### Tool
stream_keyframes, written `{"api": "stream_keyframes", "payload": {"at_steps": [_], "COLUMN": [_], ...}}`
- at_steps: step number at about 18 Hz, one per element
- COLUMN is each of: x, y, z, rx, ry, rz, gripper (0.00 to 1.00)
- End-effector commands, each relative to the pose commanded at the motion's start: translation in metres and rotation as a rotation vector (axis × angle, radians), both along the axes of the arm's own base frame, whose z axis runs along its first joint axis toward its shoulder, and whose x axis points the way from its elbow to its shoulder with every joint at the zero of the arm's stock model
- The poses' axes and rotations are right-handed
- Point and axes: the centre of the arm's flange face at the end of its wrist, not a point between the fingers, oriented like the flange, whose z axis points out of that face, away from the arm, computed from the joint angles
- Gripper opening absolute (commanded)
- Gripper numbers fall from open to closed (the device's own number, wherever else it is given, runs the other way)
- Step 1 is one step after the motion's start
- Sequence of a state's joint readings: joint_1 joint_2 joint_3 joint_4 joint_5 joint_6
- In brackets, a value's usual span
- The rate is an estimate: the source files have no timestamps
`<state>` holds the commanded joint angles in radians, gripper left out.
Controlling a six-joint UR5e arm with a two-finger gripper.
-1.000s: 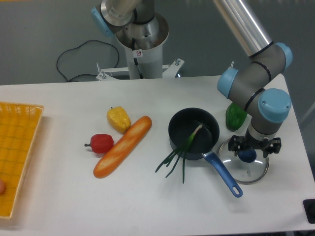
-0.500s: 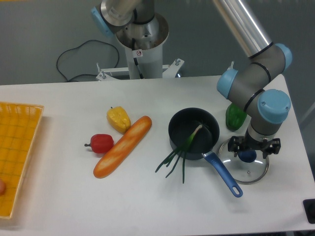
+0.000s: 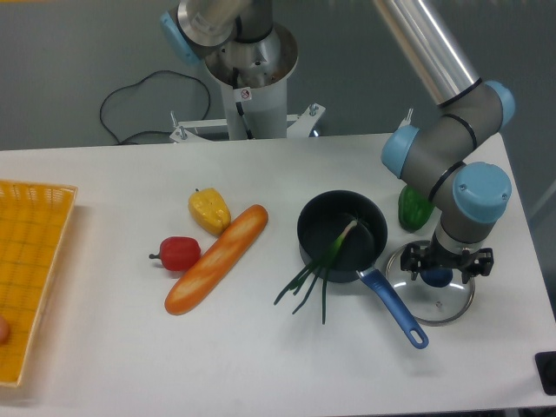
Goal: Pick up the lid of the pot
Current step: 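Lower the gripper and close it on the blue lid knob, then lift the glass lid by its knob and raise it off the table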
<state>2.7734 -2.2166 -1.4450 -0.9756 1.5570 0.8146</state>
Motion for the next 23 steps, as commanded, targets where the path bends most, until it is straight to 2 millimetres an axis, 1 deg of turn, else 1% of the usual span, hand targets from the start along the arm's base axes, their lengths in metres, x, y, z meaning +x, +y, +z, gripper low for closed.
{"api": "stream_keyframes", "payload": {"at_steps": [3,6,8,10,13,16,18,23], "x": [0.0,0.0,0.0,-0.0009,-0.0013,-0.0013,-0.0012,-0.0086], "y": [0.0,0.0,0.0,0.0003,0.0005,0.0005,0.0005,0.0015], "z": [0.0,0.0,0.0,0.0003,0.001,0.001,0.0008,0.0088], "rx": [0.0,0.0,0.0,0.001,0.002,0.002,0.001,0.001], "ry": [0.0,0.0,0.0,0.001,0.002,0.002,0.001,0.019], "rz": [0.0,0.0,0.006,0.009,0.009,0.009,0.008,0.008], "gripper": [0.93,0.78,0.72,0.69,0.62,0.62,0.6,0.59]}}
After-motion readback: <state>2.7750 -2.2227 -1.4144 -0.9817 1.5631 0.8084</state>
